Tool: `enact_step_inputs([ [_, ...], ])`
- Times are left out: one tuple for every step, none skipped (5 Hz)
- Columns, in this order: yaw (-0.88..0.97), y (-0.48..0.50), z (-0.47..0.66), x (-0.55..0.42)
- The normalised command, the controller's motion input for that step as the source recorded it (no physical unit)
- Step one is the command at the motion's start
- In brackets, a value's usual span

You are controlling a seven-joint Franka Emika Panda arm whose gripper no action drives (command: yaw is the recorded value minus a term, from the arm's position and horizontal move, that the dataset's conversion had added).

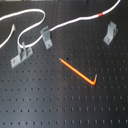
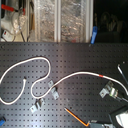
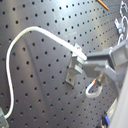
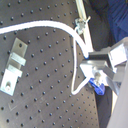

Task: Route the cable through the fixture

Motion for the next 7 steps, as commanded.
enact_step_inputs([
  [0.00, -0.004, 0.01, -0.011],
  [0.00, -0.028, 0.02, 0.026],
  [0.00, 0.250, 0.32, -0.110],
  [0.00, 0.315, 0.38, -0.184],
  [-0.33, 0.331, 0.32, -0.142],
  [-0.73, 0.134, 0.28, -0.105],
  [-0.83, 0.094, 0.26, -0.069],
])
